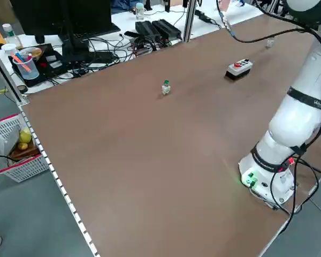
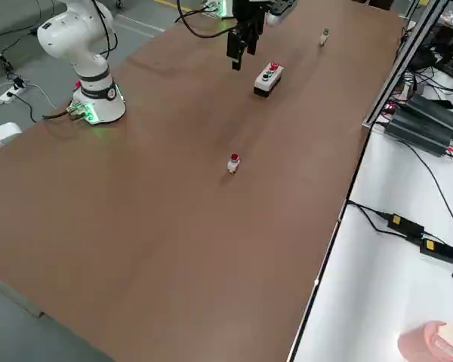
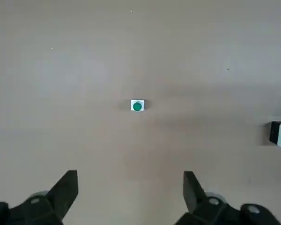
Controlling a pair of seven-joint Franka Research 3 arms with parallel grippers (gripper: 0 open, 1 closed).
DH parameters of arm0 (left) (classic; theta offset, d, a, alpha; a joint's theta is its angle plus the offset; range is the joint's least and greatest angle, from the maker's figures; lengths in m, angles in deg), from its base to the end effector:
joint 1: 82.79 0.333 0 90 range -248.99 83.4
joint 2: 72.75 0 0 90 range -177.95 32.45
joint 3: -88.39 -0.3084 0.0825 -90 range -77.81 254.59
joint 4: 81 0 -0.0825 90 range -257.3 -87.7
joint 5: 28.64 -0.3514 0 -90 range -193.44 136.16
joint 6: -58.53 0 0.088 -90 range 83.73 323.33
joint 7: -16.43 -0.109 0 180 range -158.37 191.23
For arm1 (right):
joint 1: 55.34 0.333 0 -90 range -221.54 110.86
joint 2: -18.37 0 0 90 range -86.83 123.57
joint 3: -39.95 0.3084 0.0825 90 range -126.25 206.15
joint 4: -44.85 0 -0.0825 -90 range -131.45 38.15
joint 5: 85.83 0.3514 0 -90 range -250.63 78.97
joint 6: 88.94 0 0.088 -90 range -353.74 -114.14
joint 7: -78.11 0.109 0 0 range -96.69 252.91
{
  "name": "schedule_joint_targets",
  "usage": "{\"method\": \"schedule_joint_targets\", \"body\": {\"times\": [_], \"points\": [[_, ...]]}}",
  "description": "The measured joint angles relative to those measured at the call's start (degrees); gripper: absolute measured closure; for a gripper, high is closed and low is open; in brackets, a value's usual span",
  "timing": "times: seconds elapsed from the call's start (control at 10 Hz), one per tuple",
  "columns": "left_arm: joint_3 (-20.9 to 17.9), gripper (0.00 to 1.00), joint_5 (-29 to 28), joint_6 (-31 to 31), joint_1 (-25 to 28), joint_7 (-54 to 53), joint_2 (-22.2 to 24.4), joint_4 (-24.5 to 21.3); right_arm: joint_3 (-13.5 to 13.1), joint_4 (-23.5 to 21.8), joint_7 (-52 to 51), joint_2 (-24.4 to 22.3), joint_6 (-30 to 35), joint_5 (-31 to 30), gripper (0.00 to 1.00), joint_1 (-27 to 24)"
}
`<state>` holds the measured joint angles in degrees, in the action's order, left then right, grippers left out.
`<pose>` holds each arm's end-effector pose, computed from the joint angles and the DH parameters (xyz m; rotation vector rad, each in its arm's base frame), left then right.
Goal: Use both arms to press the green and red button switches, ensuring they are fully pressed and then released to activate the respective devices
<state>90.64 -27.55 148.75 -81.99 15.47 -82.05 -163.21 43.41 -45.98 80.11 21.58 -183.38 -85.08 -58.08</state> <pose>0.5700 -0.0146 0.5864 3.1155 -0.0644 -0.0351 0.5447 0.0073 0.5855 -3.1248 0.0366 -0.0105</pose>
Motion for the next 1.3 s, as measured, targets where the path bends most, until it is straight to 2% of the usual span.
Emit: {"method": "schedule_joint_targets", "body": {"times": [0.2,0.3,0.4,0.5,0.6,0.7,1.0,1.1,1.3], "points": [[0.17,0.14,0.0,2.19,-0.01,0.02,-0.92,-2.19,-0.02,-0.04,0.0,0.0,0.21,0.0,0.48,0.0],[0.18,0.28,0.0,3.64,-0.01,0.02,-1.01,-3.66,-0.06,-0.06,0.0,0.0,0.27,0.0,0.57,-0.01],[0.18,0.32,0.0,5.08,0.0,0.02,-1.01,-5.34,-0.09,-0.14,0.0,0.03,0.27,0.0,0.65,-0.02],[0.17,0.37,0.0,6.12,0.05,0.03,-1.0,-6.88,-0.12,-0.27,0.0,0.13,0.27,-0.01,0.67,-0.06],[0.16,0.52,0.0,6.95,0.09,0.02,-0.98,-8.19,-0.17,-0.38,-0.13,0.38,0.24,-0.02,0.69,-0.2],[0.14,0.62,0.0,8.34,0.21,-0.13,-0.94,-9.67,-0.18,-0.47,-0.7,0.89,0.08,-0.03,0.72,-0.6],[0.09,0.8,0.0,16.53,1.05,-0.29,-0.61,-16.61,-0.23,-1.31,-2.71,3.31,-3.19,-0.03,0.77,-1.73],[0.09,0.85,0.0,18.67,1.06,-0.31,-0.51,-18.7,-0.23,-2.76,-3.07,3.78,-5.6,-0.03,0.85,-1.8],[0.09,0.93,0.0,23.61,1.06,-0.3,-0.35,-23.0,-0.22,-6.16,-3.4,4.31,-10.65,-0.03,0.87,-1.8]]}}
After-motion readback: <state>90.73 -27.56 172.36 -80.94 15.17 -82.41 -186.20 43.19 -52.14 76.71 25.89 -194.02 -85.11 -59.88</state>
